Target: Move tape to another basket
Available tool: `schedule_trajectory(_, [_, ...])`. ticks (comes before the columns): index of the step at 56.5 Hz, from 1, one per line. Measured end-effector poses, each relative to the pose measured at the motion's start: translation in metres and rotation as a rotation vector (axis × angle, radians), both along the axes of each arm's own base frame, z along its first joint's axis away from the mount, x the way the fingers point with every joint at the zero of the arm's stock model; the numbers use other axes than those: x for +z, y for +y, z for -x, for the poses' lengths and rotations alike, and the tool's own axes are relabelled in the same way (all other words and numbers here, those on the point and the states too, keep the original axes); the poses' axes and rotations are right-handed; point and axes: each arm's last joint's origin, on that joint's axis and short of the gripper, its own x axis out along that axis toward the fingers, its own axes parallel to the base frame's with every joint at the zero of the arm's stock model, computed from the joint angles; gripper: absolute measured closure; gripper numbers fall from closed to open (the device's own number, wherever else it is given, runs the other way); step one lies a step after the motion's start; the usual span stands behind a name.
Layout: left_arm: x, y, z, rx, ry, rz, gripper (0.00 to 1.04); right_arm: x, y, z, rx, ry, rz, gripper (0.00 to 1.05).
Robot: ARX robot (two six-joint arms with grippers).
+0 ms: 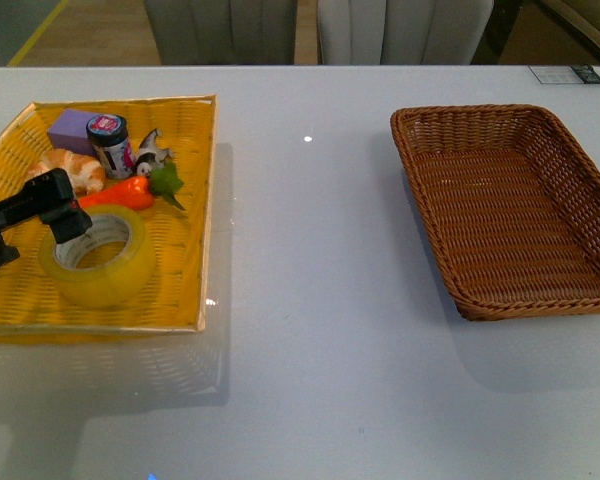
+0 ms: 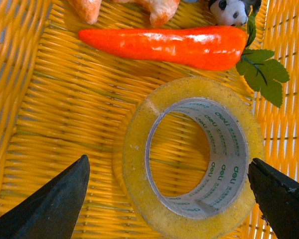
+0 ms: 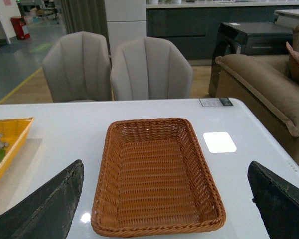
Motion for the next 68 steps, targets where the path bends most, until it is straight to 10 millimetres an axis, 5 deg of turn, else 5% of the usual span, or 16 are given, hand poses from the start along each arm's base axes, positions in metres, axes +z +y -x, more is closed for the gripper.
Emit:
schedule_trajectory(23, [-0.026,0.001,-0.014,0.007,0.073,-0.019,0.09,0.000,0.000,0.000,0.000,0.000,0.000,0.09])
schedule_trajectory(50, [-0.031,0.000,-0.015,0.009,0.102,-0.044,0.81,0.000,0.000,0.000,0.000,0.000,0.000,0.09])
schedule_trajectory(68, [0.000,-0.001,-0.001,0.025,0.031,-0.011,0.89,0.000,0.000,0.000,0.000,0.000,0.000,0.09])
